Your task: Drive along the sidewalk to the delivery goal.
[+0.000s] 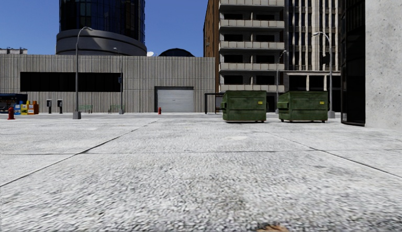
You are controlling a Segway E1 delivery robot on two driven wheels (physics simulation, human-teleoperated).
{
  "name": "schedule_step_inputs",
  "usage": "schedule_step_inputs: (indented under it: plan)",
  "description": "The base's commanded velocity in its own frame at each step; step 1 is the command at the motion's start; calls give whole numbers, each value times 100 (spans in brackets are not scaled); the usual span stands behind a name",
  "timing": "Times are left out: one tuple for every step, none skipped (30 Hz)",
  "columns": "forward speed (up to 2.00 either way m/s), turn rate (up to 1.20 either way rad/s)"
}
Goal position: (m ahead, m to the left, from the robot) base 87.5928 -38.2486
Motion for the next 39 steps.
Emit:
schedule_step_inputs:
  plan:
    - [200,0]
    - [200,0]
    - [200,0]
    - [200,0]
    - [200,0]
    - [200,0]
    - [200,0]
    - [200,0]
    - [200,0]
    - [200,0]
    - [200,0]
    - [200,0]
    - [200,0]
    - [200,0]
    - [200,0]
    - [200,0]
    - [200,0]
    - [200,0]
    - [200,0]
    - [200,0]
    - [200,0]
    - [200,0]
    - [200,0]
    - [200,0]
    - [200,0]
    - [200,0]
    - [200,0]
    - [200,0]
    - [200,0]
    - [200,0]
    - [200,0]
    - [200,0]
    - [200,0]
    - [200,0]
    - [200,0]
    - [200,0]
    - [200,0]
    - [200,0]
    - [200,0]
